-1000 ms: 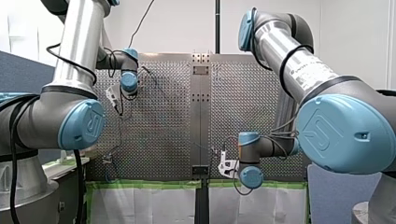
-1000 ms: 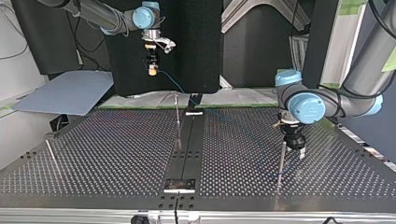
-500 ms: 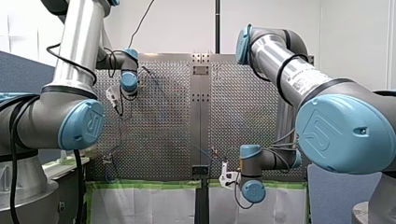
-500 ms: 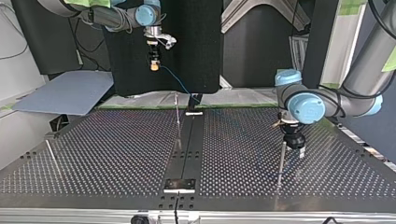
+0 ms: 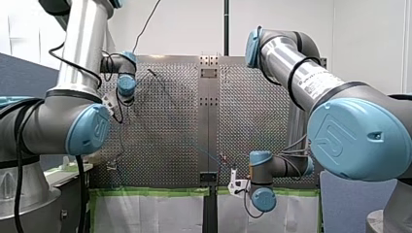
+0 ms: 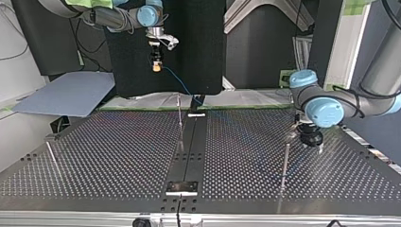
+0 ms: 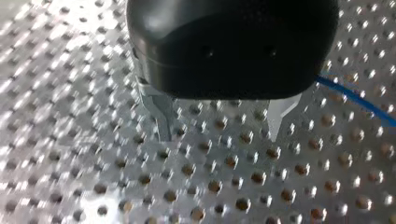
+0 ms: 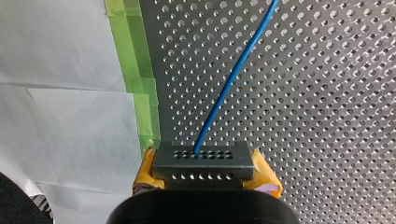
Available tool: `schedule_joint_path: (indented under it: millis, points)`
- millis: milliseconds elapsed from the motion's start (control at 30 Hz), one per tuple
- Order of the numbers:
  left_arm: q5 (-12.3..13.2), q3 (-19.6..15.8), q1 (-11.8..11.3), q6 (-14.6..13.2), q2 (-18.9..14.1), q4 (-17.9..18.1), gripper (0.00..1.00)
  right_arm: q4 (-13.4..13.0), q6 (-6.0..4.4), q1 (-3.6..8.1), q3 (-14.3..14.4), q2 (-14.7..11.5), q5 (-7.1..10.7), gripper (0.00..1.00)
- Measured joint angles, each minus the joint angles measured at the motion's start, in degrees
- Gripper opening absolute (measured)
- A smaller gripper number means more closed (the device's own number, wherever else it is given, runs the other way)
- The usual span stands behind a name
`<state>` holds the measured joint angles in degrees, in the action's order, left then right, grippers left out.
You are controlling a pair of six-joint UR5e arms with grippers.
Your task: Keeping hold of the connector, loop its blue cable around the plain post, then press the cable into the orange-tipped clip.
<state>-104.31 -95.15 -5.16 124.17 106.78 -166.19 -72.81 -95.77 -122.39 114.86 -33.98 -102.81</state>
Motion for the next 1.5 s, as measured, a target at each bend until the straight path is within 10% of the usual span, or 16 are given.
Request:
schedule_joint_path:
  millis: [1267, 1500]
  points:
    - [21.0, -6.3, -0.7, 22.1, -6.0, 8.2, 1.00, 2.6, 1.34, -0.42, -1.0, 0.0, 0.05, 0.00]
    - [22.0, -6.5, 0.3, 21.8, -6.5, 7.7, 1.00, 2.8, 1.40, -0.52, -1.1, 0.0, 0.06, 0.00]
